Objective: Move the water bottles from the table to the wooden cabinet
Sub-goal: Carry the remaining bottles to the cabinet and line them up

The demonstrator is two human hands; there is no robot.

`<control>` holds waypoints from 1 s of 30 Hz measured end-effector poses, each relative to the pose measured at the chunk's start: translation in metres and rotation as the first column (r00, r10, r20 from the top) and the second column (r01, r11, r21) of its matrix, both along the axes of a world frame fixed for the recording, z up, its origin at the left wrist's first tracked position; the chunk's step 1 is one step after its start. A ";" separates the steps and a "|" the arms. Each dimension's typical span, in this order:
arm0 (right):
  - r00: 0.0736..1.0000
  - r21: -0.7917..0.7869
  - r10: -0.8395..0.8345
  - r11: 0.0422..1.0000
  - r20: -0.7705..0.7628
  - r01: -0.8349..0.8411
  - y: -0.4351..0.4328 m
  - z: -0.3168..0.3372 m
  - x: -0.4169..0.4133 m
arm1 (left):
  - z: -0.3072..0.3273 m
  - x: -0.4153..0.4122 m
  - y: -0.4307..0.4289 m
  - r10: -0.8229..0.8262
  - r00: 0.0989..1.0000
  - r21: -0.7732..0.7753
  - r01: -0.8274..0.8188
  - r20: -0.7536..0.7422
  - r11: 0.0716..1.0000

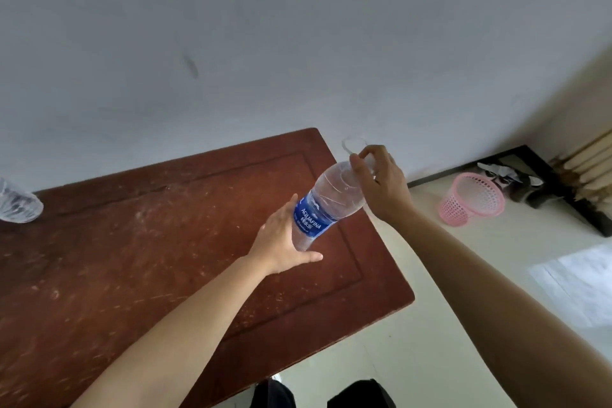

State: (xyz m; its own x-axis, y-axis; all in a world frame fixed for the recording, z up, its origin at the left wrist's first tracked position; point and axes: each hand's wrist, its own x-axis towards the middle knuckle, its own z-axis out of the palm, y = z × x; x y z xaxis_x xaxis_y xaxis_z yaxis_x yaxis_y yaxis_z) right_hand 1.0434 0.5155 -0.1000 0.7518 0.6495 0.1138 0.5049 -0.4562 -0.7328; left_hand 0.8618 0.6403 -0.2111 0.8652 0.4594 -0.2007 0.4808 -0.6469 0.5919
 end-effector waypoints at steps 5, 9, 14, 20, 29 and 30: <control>0.927 -0.087 -0.247 0.969 -0.283 0.232 -0.066 -0.060 0.048 | -0.008 0.058 -0.019 -0.065 0.989 0.276 0.101 -0.135 0.956; 0.830 -0.271 -0.339 0.933 -0.443 0.236 -0.095 -0.111 0.068 | -0.014 0.080 -0.032 -0.110 0.945 0.377 0.227 -0.308 0.898; 0.899 -0.410 -0.190 0.912 -0.394 0.013 -0.101 -0.139 0.082 | -0.020 0.082 -0.049 -0.047 0.925 0.472 0.236 -0.377 0.849; 0.999 -0.322 -0.022 0.946 0.028 0.030 -0.085 -0.137 0.080 | -0.018 0.086 -0.040 -0.039 0.899 0.447 0.254 -0.437 0.858; 0.838 -0.670 0.544 0.608 -0.039 -0.426 -0.071 -0.131 0.079 | -0.018 0.089 -0.037 0.022 0.873 0.449 0.230 -0.488 0.864; 0.839 -0.681 0.544 0.602 -0.033 -0.417 -0.068 -0.131 0.081 | -0.018 0.090 -0.035 0.022 0.880 0.447 0.221 -0.475 0.867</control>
